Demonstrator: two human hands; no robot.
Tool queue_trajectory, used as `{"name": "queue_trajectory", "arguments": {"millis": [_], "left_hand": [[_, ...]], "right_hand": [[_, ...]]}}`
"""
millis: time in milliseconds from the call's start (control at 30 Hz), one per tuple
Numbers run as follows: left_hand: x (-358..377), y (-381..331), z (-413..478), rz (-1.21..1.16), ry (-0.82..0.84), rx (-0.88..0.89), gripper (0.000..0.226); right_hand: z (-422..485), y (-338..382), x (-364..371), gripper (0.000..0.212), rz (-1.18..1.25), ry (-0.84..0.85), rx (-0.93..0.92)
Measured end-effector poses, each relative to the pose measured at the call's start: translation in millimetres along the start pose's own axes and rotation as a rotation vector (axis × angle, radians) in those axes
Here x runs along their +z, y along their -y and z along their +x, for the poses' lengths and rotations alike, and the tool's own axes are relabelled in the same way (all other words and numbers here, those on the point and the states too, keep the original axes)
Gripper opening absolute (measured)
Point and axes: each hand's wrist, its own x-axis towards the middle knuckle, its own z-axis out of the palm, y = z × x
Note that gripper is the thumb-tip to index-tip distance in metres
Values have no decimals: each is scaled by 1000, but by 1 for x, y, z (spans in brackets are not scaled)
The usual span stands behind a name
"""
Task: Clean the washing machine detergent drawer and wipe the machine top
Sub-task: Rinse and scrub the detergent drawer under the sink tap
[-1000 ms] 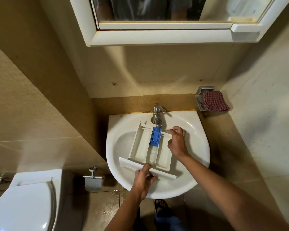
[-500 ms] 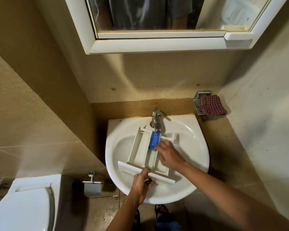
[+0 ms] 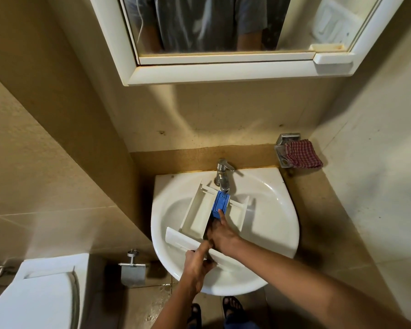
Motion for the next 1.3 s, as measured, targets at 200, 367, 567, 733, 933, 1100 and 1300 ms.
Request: {"name": "queue_trajectory", "arguments": {"millis": [200,367,567,733,933,1100,1300], "left_hand": [[-2,-3,1,-6,1,9,47],[2,-7,-7,3,-21,9,33],[6,-11,-9,51,-53,24,40],[2,-16,-11,113,-77,33,29],[-1,-33,-14,191,-37,23,46],[3,-34,-17,225,-19,13,40],[0,-38,-18,247,-75,61,38]], "right_hand": [[-12,-20,1,20,333,-2,-233],[6,-7,17,48,97,-122,-22],[5,1,12,56,-244,-84,0],[6,5,-5,59,-213,-4,43],[-5,-4,0,45,-303,-77,28],[2,-5,-3,37,-139,-27,119],[2,-9,-11,28,-4,-30,99]]}}
